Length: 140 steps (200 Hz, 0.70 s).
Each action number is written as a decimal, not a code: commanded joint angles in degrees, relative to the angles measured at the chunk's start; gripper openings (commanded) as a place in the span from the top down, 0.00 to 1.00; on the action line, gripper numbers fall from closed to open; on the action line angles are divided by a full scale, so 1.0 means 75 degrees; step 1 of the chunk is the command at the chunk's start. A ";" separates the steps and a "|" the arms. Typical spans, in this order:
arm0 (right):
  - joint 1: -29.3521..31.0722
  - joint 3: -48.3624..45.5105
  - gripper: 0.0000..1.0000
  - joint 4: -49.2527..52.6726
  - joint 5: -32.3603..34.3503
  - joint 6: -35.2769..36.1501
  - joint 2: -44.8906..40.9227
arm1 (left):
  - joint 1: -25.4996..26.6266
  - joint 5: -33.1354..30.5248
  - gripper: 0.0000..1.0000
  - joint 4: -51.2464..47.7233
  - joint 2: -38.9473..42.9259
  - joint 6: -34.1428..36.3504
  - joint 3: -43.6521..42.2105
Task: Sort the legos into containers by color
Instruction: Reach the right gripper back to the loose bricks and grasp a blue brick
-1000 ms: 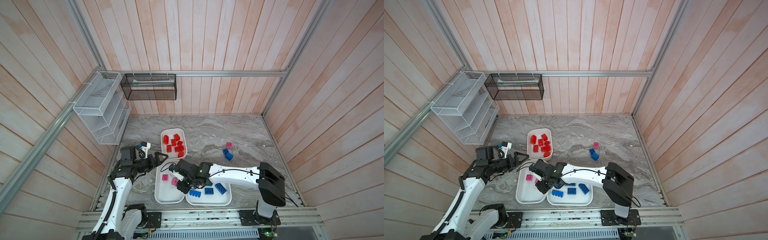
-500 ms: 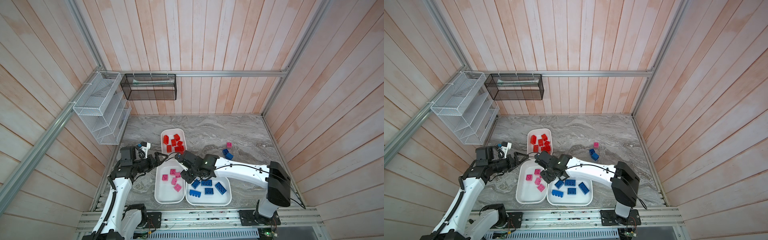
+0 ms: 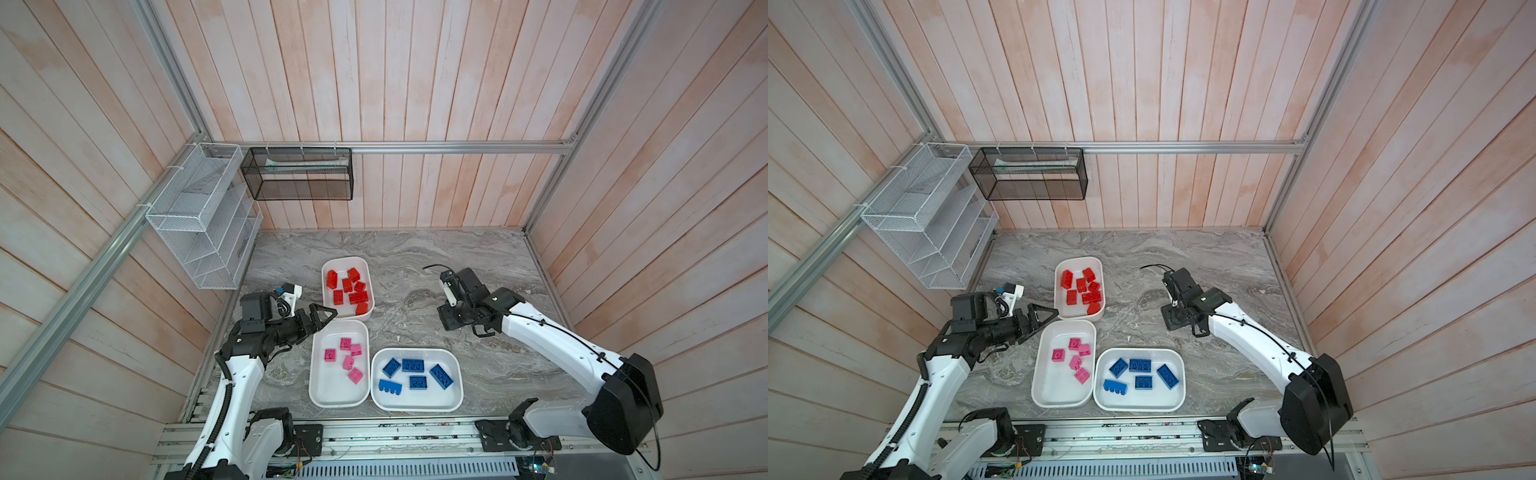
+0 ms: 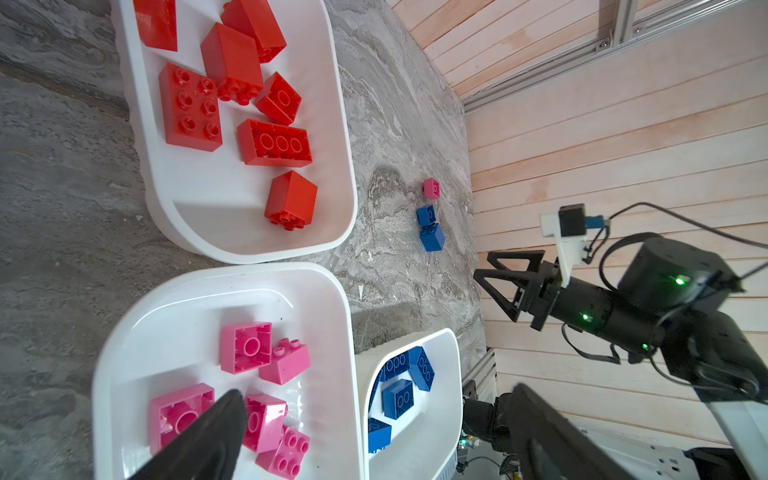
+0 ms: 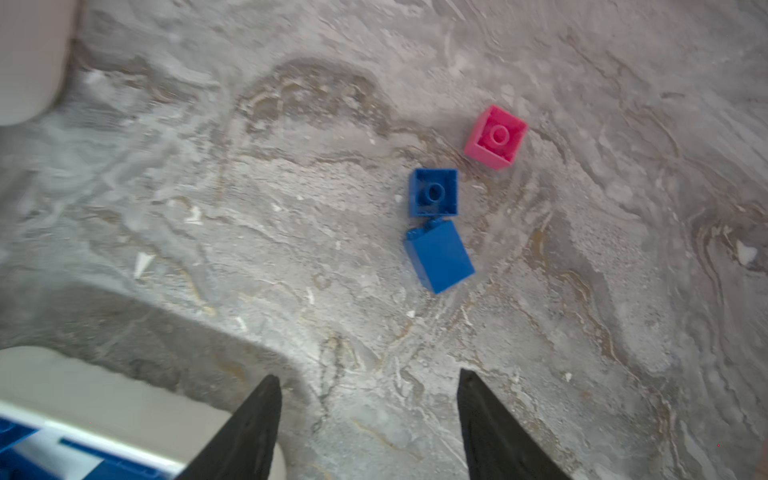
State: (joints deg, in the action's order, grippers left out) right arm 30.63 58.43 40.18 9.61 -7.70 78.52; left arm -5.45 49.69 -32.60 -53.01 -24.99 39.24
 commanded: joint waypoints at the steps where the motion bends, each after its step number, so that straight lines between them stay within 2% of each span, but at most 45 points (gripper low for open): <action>1: -0.0482 -0.0170 0.33 -0.0461 -0.0008 0.0929 0.0309 | 0.0012 0.0180 0.00 0.0189 0.0099 -0.0022 -0.0091; 31: -0.0714 -0.0501 0.32 -0.1390 -0.0536 0.2193 0.0548 | 0.0023 0.0177 0.00 0.0200 0.0080 0.0002 -0.0101; 54: -0.0953 -0.0472 0.32 -0.1770 -0.0870 0.2881 0.0859 | 0.0024 0.0188 0.00 0.0229 0.0085 -0.0045 -0.0133; 75: -0.1397 -0.0488 0.32 -0.1900 -0.1533 0.3425 0.1186 | 0.0025 0.0297 0.00 0.0362 0.0082 -0.0108 -0.0266; 95: -0.1607 -0.0335 0.33 -0.1867 -0.1460 0.3715 0.1567 | 0.0037 0.0326 0.00 0.0386 0.0106 -0.0146 -0.0343; 117: -0.1743 -0.0180 0.34 -0.1825 -0.1943 0.3943 0.2017 | 0.0042 0.0304 0.00 0.0400 0.0151 -0.0166 -0.0393; 140: -0.1851 -0.0187 0.37 -0.1946 -0.2072 0.3986 0.2341 | 0.0042 0.0304 0.00 0.0342 0.0158 -0.0154 -0.0358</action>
State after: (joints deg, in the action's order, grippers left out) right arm 17.50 55.57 26.41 -2.48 19.68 93.97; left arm -5.32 50.78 -30.98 -52.86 -26.20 37.15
